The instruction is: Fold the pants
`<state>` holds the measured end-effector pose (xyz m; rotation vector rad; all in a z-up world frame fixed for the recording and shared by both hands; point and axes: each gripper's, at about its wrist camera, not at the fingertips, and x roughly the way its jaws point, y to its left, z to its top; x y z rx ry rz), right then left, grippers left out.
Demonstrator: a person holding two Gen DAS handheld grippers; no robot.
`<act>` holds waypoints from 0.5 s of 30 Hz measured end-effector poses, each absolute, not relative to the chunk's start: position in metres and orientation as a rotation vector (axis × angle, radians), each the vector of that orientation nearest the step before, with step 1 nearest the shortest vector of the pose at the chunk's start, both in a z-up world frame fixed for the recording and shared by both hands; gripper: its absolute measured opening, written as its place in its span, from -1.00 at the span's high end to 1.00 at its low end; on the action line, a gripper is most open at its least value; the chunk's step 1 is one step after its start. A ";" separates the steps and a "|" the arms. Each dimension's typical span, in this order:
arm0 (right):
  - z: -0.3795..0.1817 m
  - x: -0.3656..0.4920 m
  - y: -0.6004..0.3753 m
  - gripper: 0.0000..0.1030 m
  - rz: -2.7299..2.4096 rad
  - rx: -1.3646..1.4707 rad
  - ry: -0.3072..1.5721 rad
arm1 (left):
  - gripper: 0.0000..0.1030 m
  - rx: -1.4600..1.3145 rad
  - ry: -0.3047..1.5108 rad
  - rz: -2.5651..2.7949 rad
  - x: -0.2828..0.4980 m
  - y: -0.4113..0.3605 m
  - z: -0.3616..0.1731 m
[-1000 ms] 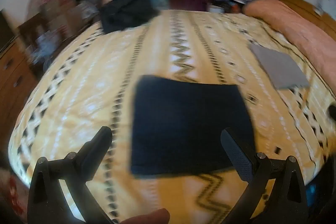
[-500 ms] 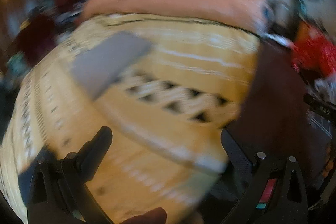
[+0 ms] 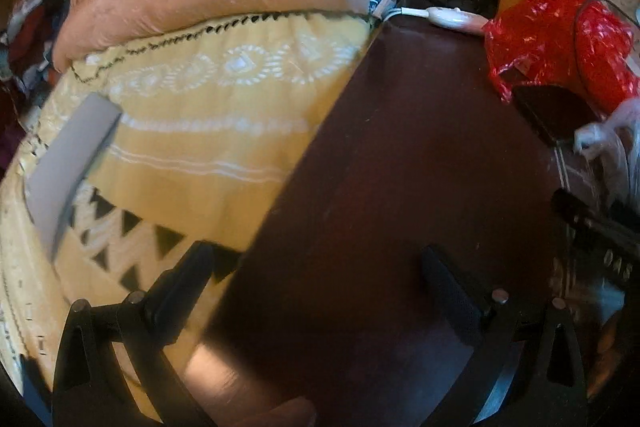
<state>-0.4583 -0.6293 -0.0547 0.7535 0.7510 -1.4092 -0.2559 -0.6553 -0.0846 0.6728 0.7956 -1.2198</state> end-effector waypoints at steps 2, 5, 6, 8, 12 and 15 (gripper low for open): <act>-0.056 -0.461 -0.631 -1.00 -1.419 0.763 0.743 | -1.00 0.649 0.804 -1.234 -0.254 -0.665 -0.088; -0.056 -0.460 -0.632 -1.00 -1.422 0.767 0.740 | -1.00 0.623 0.817 -1.259 -0.256 -0.679 -0.090; -0.055 -0.460 -0.632 -1.00 -1.419 0.764 0.740 | -1.00 0.615 0.827 -1.254 -0.255 -0.683 -0.090; -0.055 -0.461 -0.631 -1.00 -1.422 0.765 0.738 | -1.00 0.612 0.827 -1.245 -0.257 -0.692 -0.089; -0.057 -0.460 -0.637 -1.00 -1.441 0.771 0.734 | -1.00 0.646 0.800 -1.278 -0.268 -0.703 -0.089; -0.058 -0.460 -0.641 -1.00 -1.467 0.779 0.726 | -1.00 0.638 0.805 -1.274 -0.268 -0.707 -0.088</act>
